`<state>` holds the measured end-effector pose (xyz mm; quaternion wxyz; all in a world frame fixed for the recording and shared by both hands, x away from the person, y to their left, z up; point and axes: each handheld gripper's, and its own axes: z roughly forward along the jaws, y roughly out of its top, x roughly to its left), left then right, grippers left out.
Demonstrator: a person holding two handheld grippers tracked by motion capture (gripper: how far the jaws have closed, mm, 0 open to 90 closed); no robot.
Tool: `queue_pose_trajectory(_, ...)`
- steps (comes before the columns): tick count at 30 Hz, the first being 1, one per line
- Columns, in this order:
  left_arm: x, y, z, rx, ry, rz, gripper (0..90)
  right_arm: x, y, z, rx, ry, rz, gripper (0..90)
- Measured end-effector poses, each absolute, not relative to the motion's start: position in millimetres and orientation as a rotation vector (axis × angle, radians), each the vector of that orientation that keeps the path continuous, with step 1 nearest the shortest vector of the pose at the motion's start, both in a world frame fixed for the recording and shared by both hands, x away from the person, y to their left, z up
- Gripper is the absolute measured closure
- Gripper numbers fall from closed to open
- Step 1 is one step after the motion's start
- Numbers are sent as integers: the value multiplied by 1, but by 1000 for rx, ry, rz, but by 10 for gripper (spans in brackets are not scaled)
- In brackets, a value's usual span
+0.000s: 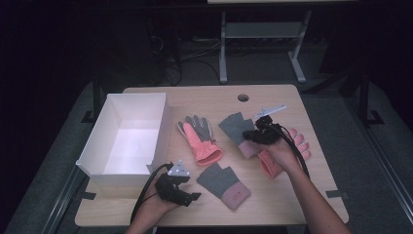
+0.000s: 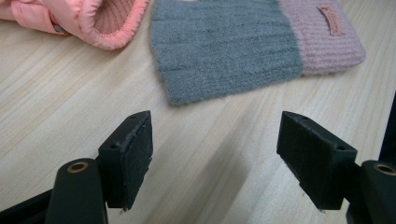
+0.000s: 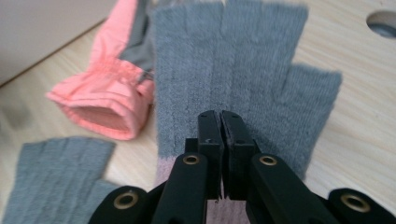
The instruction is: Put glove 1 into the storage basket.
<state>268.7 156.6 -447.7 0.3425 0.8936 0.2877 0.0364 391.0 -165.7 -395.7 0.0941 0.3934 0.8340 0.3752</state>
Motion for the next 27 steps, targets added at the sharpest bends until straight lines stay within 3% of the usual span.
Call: queue_pose_trajectory(27,270,159,-448,2318,751,110,263,306,-132,-404,925,2691,1200,878)
